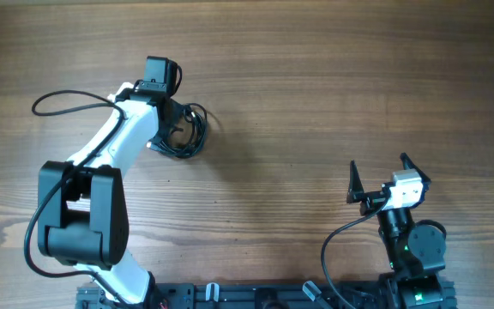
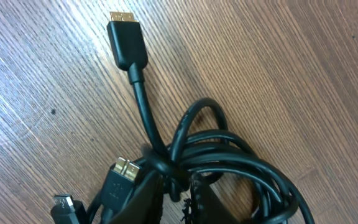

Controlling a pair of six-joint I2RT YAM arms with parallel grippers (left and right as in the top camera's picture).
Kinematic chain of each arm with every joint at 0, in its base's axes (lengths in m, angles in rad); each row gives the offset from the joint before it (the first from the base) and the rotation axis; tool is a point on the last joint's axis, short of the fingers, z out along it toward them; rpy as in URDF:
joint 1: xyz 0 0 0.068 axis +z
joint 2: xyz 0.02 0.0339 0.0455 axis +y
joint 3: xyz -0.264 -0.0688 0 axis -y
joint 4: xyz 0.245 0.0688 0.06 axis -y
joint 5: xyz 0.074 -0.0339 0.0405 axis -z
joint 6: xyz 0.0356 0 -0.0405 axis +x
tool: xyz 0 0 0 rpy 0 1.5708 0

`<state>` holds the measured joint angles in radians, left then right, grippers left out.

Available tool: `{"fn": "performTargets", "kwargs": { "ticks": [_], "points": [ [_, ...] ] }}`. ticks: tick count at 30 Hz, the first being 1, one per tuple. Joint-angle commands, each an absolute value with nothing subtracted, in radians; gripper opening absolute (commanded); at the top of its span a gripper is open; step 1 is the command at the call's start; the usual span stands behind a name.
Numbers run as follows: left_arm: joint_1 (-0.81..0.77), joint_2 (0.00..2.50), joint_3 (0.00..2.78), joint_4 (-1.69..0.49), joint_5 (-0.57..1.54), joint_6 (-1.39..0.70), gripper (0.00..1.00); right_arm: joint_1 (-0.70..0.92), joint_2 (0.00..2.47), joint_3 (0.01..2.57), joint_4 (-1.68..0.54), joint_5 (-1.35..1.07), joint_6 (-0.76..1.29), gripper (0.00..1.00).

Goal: Untangle cables
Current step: 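Lift the cable bundle with the left gripper and pull it rightward, then reach the right gripper toward the bundle held by the left gripper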

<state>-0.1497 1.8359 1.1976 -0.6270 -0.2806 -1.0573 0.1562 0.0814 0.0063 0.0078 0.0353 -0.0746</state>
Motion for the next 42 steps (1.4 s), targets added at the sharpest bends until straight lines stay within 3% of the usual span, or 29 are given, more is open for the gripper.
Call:
{"fn": "performTargets", "kwargs": {
  "ticks": [1,4,7,12,19,22,26,28,30,34,36,37,40,42],
  "points": [
    [-0.154,1.859,1.187,-0.623,-0.32,-1.067,0.18,0.152,0.086,0.005,0.013,0.055,-0.06,1.0],
    [-0.154,1.884,1.187,-0.612,-0.32,-1.066,0.22,0.152,0.086,0.005,0.013,0.055,-0.06,1.0],
    [-0.152,1.893,1.188,-0.591,-0.327,-1.066,0.04,0.152,0.086,0.005,0.013,0.055,-0.06,1.0],
    [-0.152,1.807,1.192,-0.628,-0.273,-1.054,0.04,0.152,0.086,0.005,0.013,0.055,-0.06,1.0],
    [-0.027,1.659,1.192,-0.605,0.367,-0.965,0.04,0.152,0.086,0.005,0.013,0.055,-0.06,1.0],
    [0.018,1.661,1.192,-0.606,0.611,-0.823,0.04,0.152,0.086,0.005,0.013,0.057,-0.065,1.0],
    [0.019,1.663,1.192,-0.606,0.784,-0.603,0.04,0.152,0.086,0.006,0.014,0.085,-0.481,1.0],
    [0.019,1.663,1.192,-0.62,0.789,-0.482,0.04,0.152,0.086,0.006,0.015,0.085,-0.585,1.0],
    [0.019,1.665,1.192,-0.625,0.789,-0.329,0.04,0.152,0.086,0.006,0.036,-0.061,-0.775,1.0],
    [0.006,1.665,1.192,-0.625,0.855,-0.122,0.04,0.152,0.088,0.006,0.038,-0.401,-0.867,1.0],
    [-0.013,1.665,1.191,-0.641,0.928,0.048,0.04,0.152,0.088,0.005,0.043,-0.709,-0.864,1.0],
    [-0.021,1.665,1.191,-0.652,0.932,0.106,0.04,0.152,0.088,0.006,0.044,-0.766,-0.831,1.0],
    [-0.06,1.665,1.191,-0.648,0.96,0.179,0.04,0.152,0.088,0.006,0.165,-0.586,-0.191,1.0],
    [-0.065,1.665,1.191,-0.604,0.961,0.091,0.04,0.152,0.088,0.041,0.249,-0.418,0.145,1.0]
  ]
}}
